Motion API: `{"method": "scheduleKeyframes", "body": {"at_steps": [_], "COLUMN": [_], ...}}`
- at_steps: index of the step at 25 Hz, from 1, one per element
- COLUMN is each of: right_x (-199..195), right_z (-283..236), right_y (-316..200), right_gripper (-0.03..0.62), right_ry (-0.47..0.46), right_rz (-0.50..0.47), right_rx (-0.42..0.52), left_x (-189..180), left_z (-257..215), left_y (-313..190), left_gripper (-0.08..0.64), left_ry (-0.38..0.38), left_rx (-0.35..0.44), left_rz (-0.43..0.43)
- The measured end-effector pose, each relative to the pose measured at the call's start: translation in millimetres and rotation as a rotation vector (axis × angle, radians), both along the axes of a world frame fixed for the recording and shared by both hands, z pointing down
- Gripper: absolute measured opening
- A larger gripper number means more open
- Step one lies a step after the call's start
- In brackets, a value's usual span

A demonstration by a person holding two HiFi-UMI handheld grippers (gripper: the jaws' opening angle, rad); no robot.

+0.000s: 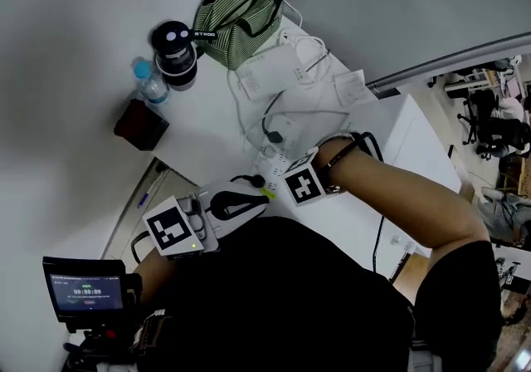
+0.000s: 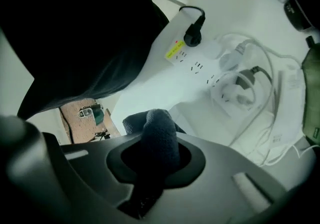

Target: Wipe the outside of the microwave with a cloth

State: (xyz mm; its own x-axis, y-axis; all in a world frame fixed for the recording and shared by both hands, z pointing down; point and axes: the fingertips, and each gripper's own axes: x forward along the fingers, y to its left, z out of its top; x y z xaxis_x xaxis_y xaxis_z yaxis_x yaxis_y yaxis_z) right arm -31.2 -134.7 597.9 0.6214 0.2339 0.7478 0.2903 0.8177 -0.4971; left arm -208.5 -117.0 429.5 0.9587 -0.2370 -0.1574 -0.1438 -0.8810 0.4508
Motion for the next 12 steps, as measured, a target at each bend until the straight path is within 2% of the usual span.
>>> {"method": "scheduleKeyframes", "body": {"at_steps": [4, 7, 10, 12], "right_x": [7.2, 3.3, -2.5, -12.2], "right_z": [71.1, 98.9, 99.6, 71.0], "right_y": [-2.4, -7.8, -4.6, 1.2], "right_gripper": [0.049, 0.049, 0.051, 0.054], "right_ry": [0.037, 0.032, 0.009, -0.029], "right_rz": [-0.022, -0.009, 0.046, 0.102], "right_rx": [0.055, 0.084, 0.114, 0.125], "left_x": [-17.2, -33.5, -35.7, -27.1], "left_z": [17.0, 15.2, 4.8, -6.7], "left_y": [5.4, -7.4, -12.7, -14.8], "left_gripper": [0.003, 0.003, 0.003, 0.003], "left_ry": [-0.023, -0.02, -0.018, -0.016], "left_rx": [-0.015, -0.023, -0.002, 0.021], "left_rz": [-0.019, -0.005, 0.022, 0.049]}}
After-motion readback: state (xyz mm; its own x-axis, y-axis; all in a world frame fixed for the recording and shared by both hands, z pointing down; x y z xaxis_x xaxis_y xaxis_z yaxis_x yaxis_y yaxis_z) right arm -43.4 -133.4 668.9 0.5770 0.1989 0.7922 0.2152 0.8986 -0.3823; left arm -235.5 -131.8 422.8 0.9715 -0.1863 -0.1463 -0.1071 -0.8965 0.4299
